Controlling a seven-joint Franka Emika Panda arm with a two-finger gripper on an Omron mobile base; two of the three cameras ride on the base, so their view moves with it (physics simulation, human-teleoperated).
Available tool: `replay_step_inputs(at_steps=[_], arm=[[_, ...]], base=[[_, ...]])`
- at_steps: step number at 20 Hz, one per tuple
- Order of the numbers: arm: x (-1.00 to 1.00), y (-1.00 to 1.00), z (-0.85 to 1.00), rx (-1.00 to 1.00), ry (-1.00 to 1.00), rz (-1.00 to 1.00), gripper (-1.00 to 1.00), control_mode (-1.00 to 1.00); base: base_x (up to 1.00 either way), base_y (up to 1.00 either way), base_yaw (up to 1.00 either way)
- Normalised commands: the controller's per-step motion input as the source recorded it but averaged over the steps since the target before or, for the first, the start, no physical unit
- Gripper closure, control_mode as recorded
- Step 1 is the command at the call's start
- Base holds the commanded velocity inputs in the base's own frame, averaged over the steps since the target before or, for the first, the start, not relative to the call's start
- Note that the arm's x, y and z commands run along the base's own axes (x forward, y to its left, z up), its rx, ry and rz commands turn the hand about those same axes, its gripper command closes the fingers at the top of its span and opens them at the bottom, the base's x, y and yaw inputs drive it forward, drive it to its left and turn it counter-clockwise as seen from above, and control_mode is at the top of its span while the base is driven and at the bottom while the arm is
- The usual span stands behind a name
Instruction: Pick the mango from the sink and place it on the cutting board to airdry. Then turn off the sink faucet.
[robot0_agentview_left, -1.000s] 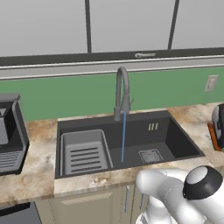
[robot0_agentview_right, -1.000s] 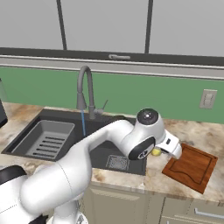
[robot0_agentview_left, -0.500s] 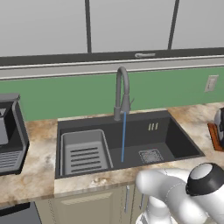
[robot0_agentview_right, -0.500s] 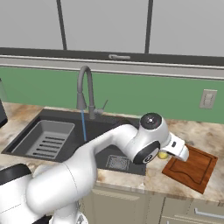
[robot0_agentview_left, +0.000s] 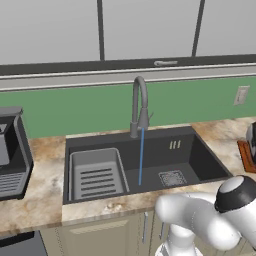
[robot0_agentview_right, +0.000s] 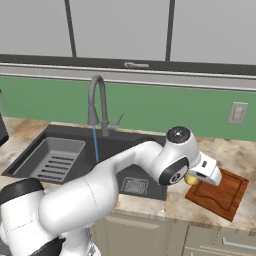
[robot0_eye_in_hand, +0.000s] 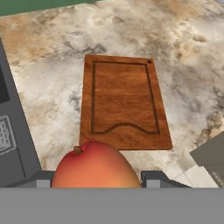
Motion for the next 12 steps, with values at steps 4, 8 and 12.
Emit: replay_step_inputs(at_steps=[4,8,12], arm=[[0.03,-0.11,0.00,0.02,0.13,0.00,1.00,-1.00],[0.02,-0.12,0.00,0.06,0.04,0.01,1.00,-1.00],[0.00,-0.18,0.00,0.11,-0.01,0.06,1.00,-1.00]], base=[[0.00,0.00,0.00],[0.00,0.00,0.00],[0.00,0.00,0.00]])
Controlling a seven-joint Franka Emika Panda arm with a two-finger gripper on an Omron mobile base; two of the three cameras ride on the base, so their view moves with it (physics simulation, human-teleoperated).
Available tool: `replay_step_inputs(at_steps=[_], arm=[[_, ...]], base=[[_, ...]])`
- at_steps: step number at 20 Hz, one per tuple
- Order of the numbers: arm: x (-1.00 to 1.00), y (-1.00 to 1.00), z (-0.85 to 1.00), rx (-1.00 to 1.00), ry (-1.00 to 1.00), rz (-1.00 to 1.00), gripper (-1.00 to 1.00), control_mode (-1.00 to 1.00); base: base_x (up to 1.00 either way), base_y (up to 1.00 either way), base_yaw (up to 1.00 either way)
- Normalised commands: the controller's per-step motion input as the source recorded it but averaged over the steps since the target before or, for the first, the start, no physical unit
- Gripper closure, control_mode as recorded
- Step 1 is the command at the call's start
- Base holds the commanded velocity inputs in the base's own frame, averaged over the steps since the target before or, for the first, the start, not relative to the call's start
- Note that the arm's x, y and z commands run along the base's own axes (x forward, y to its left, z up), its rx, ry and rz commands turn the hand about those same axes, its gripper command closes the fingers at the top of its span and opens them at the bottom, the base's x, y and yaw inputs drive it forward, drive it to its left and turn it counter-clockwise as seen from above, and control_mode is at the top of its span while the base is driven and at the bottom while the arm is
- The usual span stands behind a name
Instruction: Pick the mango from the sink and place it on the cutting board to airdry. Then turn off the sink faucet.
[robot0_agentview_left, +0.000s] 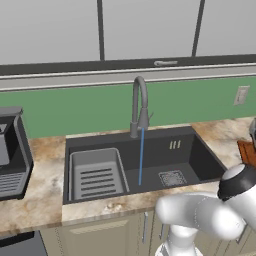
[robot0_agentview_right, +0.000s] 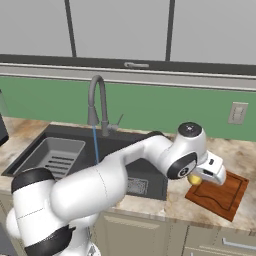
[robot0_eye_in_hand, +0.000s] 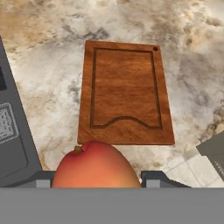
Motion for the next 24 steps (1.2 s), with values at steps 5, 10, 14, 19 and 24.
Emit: replay_step_inputs(at_steps=[5,10,14,19,24], arm=[[0.00,-0.16,0.00,0.09,-0.01,0.07,1.00,-1.00],[0.00,-0.10,-0.05,0.01,-0.07,0.05,1.00,-1.00],[0.00,-0.01,-0.14,0.00,-0.11,0.05,1.00,-1.00],[0.06,0.00,-0.30,0.00,-0.09,0.04,1.00,-1.00],[0.23,0.00,-0.15,0.00,0.00,0.00,1.00,-1.00]], base=[[0.00,0.00,0.00],[0.00,0.00,0.00],[0.00,0.00,0.00],[0.00,0.00,0.00],[0.00,0.00,0.00]])
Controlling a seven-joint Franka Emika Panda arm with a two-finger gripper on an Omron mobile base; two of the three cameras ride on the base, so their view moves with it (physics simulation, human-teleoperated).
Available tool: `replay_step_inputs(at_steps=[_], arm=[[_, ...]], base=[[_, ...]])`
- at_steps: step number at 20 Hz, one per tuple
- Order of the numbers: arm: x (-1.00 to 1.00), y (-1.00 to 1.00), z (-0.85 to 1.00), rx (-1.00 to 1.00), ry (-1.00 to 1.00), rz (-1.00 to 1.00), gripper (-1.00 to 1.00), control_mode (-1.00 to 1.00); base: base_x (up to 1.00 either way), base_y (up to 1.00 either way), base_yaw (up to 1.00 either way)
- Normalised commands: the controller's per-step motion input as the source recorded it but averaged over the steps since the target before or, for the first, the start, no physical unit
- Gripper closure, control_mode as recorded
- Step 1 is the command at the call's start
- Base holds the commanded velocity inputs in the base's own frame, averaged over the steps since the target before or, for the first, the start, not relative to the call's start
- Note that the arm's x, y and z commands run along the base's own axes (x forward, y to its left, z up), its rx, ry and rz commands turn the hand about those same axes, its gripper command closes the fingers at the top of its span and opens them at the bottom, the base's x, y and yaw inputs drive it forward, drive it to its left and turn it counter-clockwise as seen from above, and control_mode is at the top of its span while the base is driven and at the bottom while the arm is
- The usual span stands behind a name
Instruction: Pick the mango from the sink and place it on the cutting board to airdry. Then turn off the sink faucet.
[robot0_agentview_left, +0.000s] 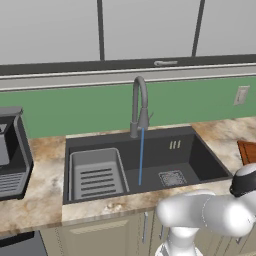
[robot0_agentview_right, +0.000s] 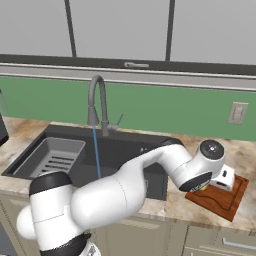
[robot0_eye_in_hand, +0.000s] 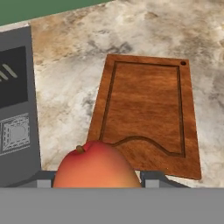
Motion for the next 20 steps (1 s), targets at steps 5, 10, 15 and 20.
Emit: replay_step_inputs(at_steps=[5,10,15,20], arm=[[0.24,0.00,-0.09,-0.01,0.00,0.00,1.00,-1.00],[0.22,0.00,-0.03,-0.01,0.00,0.00,1.00,-1.00],[0.18,-0.04,-0.18,-0.02,0.01,0.00,1.00,-1.00],[0.10,-0.11,-0.22,-0.04,0.00,0.00,1.00,-1.00]], base=[[0.00,0.00,0.00],[0.00,0.00,0.00],[0.00,0.00,0.00],[0.00,0.00,0.00]])
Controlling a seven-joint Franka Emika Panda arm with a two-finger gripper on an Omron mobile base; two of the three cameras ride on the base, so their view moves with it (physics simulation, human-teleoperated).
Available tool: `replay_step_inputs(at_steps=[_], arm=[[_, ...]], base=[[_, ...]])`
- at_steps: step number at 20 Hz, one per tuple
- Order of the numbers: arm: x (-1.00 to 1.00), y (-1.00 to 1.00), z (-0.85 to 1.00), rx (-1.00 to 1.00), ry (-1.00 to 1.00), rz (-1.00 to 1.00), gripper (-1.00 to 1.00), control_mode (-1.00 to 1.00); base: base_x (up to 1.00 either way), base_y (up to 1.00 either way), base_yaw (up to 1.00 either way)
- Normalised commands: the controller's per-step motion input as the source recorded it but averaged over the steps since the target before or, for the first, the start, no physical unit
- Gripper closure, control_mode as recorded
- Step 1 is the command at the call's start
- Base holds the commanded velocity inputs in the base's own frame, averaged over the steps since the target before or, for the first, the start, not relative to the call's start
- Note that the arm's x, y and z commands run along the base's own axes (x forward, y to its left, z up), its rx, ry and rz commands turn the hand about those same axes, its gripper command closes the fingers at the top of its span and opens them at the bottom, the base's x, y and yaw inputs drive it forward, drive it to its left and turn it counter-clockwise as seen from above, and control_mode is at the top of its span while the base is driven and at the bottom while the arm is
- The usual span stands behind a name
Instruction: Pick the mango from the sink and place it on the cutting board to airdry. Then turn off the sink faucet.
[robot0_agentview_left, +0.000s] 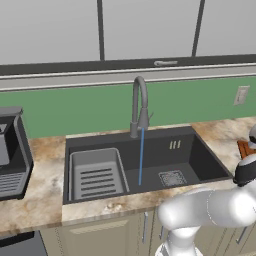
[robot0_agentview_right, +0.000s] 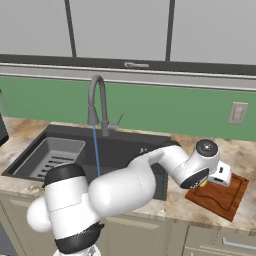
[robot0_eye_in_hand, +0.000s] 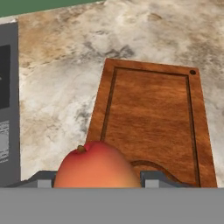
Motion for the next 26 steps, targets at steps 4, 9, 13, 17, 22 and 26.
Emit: replay_step_inputs(at_steps=[4,9,13,17,22,26], arm=[[0.06,-0.08,-0.02,-0.03,0.00,0.00,1.00,-1.00],[0.05,-0.04,0.00,0.00,0.00,0.00,1.00,-1.00],[0.03,-0.04,-0.04,0.00,0.01,0.00,1.00,-1.00],[0.01,-0.06,-0.12,0.00,0.01,0.00,1.00,-1.00],[0.02,-0.03,-0.16,0.00,0.02,0.00,1.00,-1.00],[0.04,0.00,-0.12,0.00,0.01,0.00,1.00,-1.00]], base=[[0.00,0.00,0.00],[0.00,0.00,0.00],[0.00,0.00,0.00],[0.00,0.00,0.00],[0.00,0.00,0.00],[0.00,0.00,0.00]])
